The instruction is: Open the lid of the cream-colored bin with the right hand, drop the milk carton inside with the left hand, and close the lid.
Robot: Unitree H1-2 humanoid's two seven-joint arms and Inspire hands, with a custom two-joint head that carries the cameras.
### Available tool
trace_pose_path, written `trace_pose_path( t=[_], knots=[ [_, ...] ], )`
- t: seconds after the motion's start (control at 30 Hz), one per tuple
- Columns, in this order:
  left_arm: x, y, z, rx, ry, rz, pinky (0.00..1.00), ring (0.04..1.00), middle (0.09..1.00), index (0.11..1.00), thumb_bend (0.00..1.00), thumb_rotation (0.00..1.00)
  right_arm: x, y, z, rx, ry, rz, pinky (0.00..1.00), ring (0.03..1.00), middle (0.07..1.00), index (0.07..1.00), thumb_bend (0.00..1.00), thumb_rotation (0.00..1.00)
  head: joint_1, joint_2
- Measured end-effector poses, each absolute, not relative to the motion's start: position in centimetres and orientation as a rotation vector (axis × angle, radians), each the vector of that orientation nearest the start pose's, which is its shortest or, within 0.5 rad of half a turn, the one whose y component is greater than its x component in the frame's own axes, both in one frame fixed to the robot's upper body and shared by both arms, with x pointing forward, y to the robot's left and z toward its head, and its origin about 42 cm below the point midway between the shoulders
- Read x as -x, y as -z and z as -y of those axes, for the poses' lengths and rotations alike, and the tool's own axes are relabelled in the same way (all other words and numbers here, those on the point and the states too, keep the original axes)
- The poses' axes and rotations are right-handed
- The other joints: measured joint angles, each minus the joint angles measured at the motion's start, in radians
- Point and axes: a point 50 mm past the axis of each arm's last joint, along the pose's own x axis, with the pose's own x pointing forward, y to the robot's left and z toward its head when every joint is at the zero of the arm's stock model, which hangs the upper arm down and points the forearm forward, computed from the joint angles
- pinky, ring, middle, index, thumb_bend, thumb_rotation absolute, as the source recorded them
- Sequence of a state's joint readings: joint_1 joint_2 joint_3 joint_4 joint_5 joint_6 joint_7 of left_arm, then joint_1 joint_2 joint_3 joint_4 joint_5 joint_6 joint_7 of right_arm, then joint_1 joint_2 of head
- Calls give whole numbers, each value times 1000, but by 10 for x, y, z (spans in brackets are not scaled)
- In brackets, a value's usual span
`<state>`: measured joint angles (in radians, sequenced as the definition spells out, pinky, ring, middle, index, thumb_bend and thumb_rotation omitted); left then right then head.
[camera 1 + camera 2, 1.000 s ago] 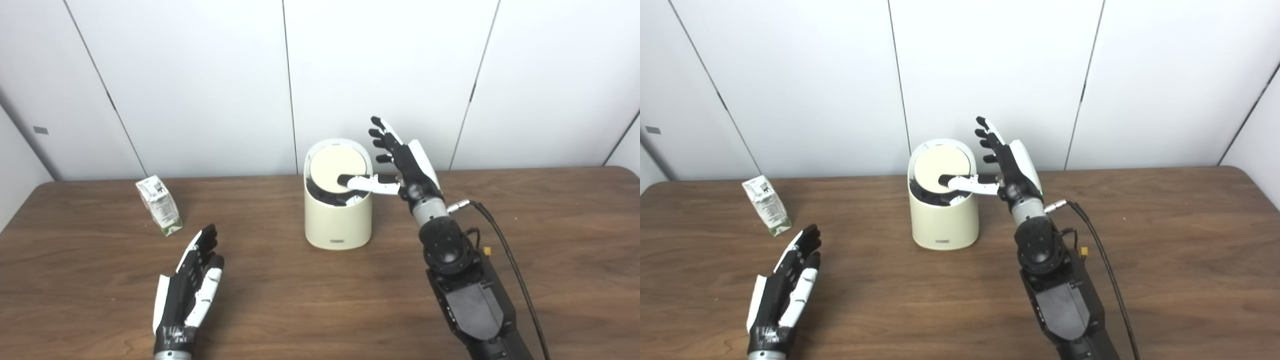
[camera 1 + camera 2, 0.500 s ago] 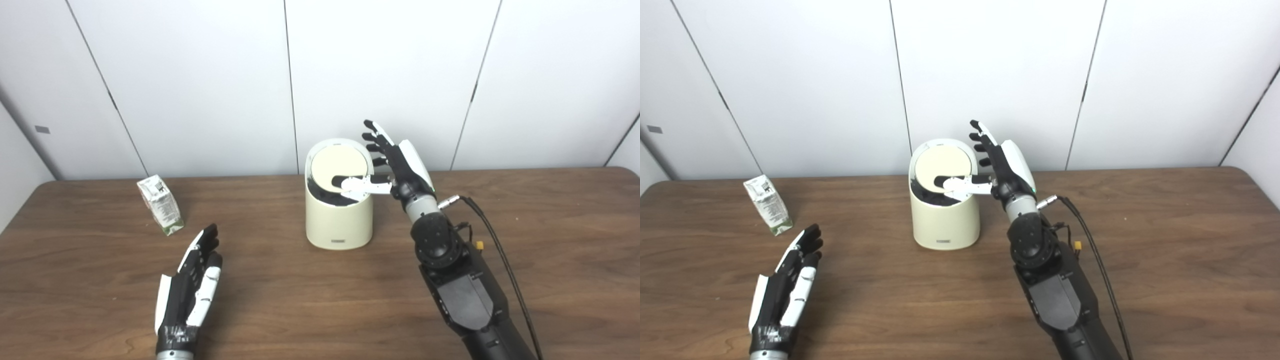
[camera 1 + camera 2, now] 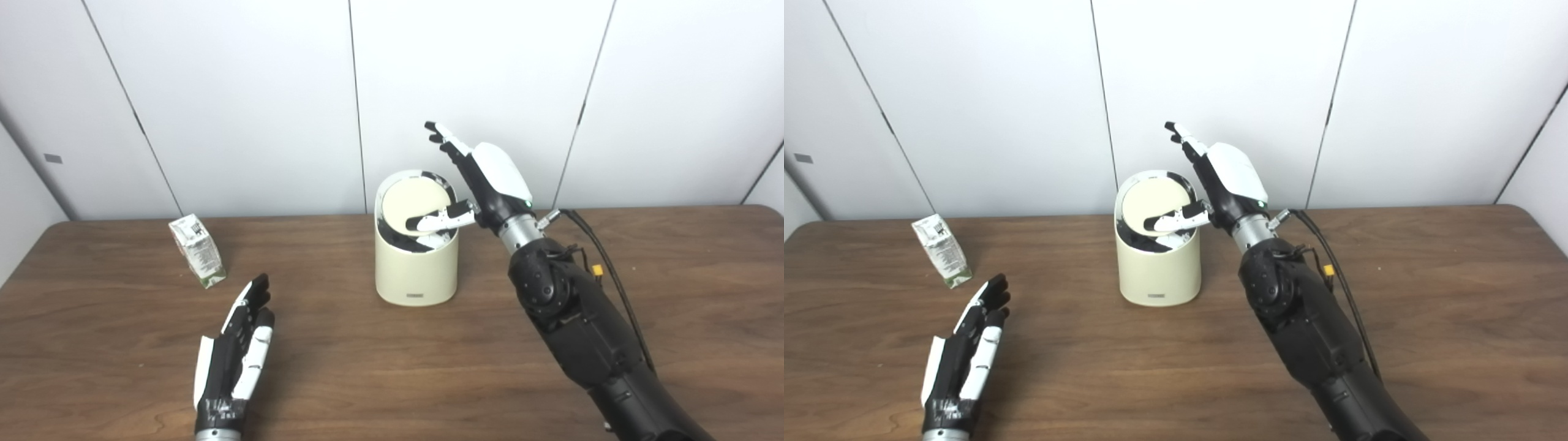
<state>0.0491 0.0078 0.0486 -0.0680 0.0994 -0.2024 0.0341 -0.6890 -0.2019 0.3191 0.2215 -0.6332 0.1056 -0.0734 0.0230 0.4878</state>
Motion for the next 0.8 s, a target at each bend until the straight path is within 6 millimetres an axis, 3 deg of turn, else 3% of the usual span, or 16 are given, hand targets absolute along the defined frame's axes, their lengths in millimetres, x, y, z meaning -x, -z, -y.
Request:
trace_pose_path(
  t=[0.37,0.57,0.67,0.77,0.8],
  knots=[
    [-266,-115,-221,-113,-80,223,888,901,921,935,511,805,-458,-282,141,1041,-142,578,806,890,898,929,984,153,11,8],
    [-266,-115,-220,-114,-82,223,887,905,924,941,500,812,-458,-282,140,1045,-148,583,813,888,897,929,970,184,8,9],
    [-266,-115,-220,-113,-82,223,887,904,922,938,510,806,-458,-280,142,1028,-146,560,786,871,890,917,932,255,5,11],
    [-265,-115,-220,-112,-82,224,894,910,928,942,504,798,-456,-274,150,807,-124,453,762,848,866,909,756,579,8,14],
    [-265,-115,-221,-112,-82,224,893,909,928,941,504,796,-454,-269,153,716,-103,409,756,842,864,909,735,622,8,14]
  ],
)
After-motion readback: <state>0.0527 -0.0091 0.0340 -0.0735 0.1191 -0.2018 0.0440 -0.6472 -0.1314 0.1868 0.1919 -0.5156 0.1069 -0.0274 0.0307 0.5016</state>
